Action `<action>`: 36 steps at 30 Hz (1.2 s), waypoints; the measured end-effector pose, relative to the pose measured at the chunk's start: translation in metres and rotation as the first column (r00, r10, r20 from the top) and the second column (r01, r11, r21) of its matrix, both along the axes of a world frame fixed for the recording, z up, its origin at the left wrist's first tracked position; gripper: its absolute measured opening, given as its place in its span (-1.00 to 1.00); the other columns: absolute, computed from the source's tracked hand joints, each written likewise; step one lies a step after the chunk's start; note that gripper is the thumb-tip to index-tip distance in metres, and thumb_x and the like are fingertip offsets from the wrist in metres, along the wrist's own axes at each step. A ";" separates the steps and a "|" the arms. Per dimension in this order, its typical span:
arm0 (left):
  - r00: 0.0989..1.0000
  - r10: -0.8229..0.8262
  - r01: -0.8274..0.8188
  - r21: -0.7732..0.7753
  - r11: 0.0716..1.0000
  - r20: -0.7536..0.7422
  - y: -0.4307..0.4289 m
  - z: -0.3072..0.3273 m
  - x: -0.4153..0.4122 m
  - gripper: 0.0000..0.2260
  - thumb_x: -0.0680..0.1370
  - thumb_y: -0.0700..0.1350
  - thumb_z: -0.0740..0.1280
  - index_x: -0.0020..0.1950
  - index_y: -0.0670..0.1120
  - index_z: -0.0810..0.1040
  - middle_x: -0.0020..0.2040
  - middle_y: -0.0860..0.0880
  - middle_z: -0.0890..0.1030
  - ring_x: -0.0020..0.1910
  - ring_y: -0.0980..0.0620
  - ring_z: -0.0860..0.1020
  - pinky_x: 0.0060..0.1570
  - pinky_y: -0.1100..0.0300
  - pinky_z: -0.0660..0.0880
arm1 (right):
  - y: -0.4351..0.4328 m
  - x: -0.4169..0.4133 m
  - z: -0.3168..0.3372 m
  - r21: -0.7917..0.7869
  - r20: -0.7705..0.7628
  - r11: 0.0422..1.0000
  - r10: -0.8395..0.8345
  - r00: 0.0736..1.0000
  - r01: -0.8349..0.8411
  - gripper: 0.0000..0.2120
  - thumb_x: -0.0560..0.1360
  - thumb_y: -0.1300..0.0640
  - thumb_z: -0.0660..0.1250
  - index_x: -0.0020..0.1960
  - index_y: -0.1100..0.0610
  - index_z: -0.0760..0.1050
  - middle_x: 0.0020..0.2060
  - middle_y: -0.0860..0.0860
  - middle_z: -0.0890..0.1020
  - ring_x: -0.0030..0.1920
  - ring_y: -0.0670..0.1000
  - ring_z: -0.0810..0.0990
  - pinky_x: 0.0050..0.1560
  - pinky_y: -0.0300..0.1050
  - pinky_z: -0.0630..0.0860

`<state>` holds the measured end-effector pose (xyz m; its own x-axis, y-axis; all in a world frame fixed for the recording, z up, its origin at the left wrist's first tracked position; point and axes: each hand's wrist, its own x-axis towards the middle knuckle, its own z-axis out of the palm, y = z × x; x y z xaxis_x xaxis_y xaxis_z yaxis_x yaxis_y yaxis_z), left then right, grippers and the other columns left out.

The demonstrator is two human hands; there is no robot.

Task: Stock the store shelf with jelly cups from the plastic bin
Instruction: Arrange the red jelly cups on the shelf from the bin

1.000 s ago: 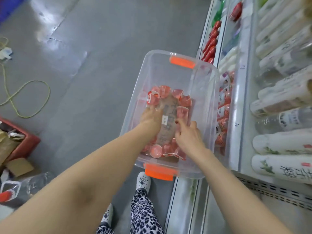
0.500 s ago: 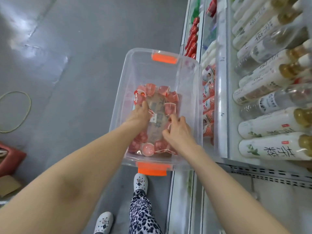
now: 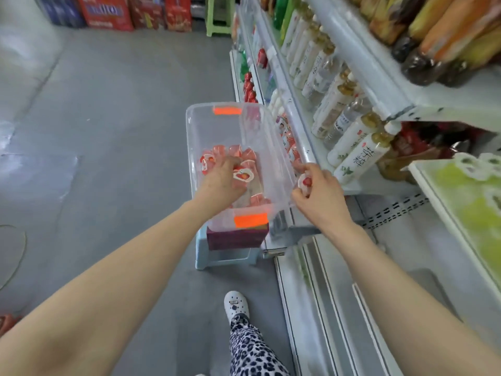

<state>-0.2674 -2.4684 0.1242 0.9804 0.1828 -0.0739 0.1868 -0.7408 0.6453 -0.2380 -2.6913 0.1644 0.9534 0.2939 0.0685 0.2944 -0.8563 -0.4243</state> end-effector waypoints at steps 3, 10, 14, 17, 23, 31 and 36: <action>0.993 -0.104 0.102 0.048 0.994 0.050 -0.013 0.023 -0.031 -0.49 0.30 0.09 0.31 0.24 0.04 0.48 0.10 -0.01 0.58 0.06 -0.06 0.55 0.03 0.02 0.52 | -0.026 -0.050 0.021 0.005 0.067 0.996 -0.084 0.994 0.084 -0.53 0.40 0.07 0.35 0.28 0.12 0.37 -0.01 0.06 0.52 -0.01 0.12 0.49 -0.04 -0.07 0.35; 0.905 -0.364 0.350 0.102 0.931 0.221 -0.075 0.083 -0.106 -0.57 0.43 0.03 0.42 0.26 -0.05 0.53 0.11 -0.06 0.62 0.09 -0.07 0.56 0.10 0.08 0.48 | -0.092 -0.173 0.073 0.020 0.194 0.956 -0.292 0.937 0.294 -0.55 0.38 0.08 0.40 0.24 0.14 0.47 0.03 0.16 0.49 0.04 0.22 0.51 0.00 -0.11 0.35; 0.833 -0.491 0.485 0.091 0.870 0.254 -0.128 0.115 -0.137 -0.43 0.46 0.08 0.40 0.42 -0.10 0.39 0.27 -0.08 0.56 0.23 -0.10 0.52 0.20 0.06 0.44 | -0.132 -0.236 0.106 0.037 0.245 0.905 -0.419 0.874 0.424 -0.53 0.37 0.07 0.40 0.26 0.09 0.45 0.08 0.15 0.49 0.02 0.23 0.53 0.04 -0.02 0.45; 0.771 -0.569 0.562 0.116 0.819 0.285 -0.168 0.138 -0.159 -0.45 0.46 0.02 0.42 0.41 -0.08 0.39 0.27 -0.07 0.56 0.22 -0.08 0.52 0.18 0.08 0.44 | -0.164 -0.278 0.128 0.091 0.269 0.855 -0.515 0.814 0.511 -0.55 0.37 0.09 0.39 0.23 0.09 0.41 0.07 0.12 0.47 0.00 0.17 0.50 -0.07 -0.10 0.40; 0.627 -0.698 0.712 0.109 0.693 0.346 -0.251 0.165 -0.207 -0.50 0.43 0.03 0.45 0.32 -0.03 0.42 0.19 -0.02 0.59 0.14 -0.04 0.56 0.03 0.16 0.45 | -0.233 -0.365 0.155 0.164 0.363 0.741 -0.659 0.659 0.651 -0.70 0.37 0.07 0.40 0.06 0.08 0.43 -0.05 0.04 0.47 -0.04 0.09 0.48 -0.15 -0.22 0.19; 0.421 -0.797 0.867 0.065 0.493 0.432 -0.385 0.194 -0.291 -0.51 0.41 0.01 0.49 0.29 -0.03 0.48 0.15 0.05 0.60 0.01 0.05 0.58 0.09 0.11 0.50 | -0.335 -0.494 0.187 0.171 0.426 0.592 -0.765 0.483 0.787 -0.72 0.38 0.03 0.42 0.05 0.03 0.46 -0.08 -0.01 0.48 -0.08 0.02 0.47 -0.13 -0.20 0.23; 0.342 -0.796 0.906 0.050 0.421 0.499 -0.465 0.208 -0.355 -0.54 0.40 0.05 0.50 0.26 -0.01 0.52 0.09 0.07 0.61 -0.11 0.11 0.55 -0.01 0.17 0.46 | -0.414 -0.586 0.207 0.151 0.456 0.470 -0.813 0.361 0.870 -0.75 0.41 -0.03 0.39 0.04 -0.01 0.47 -0.06 -0.01 0.56 -0.06 0.01 0.51 -0.06 -0.18 0.32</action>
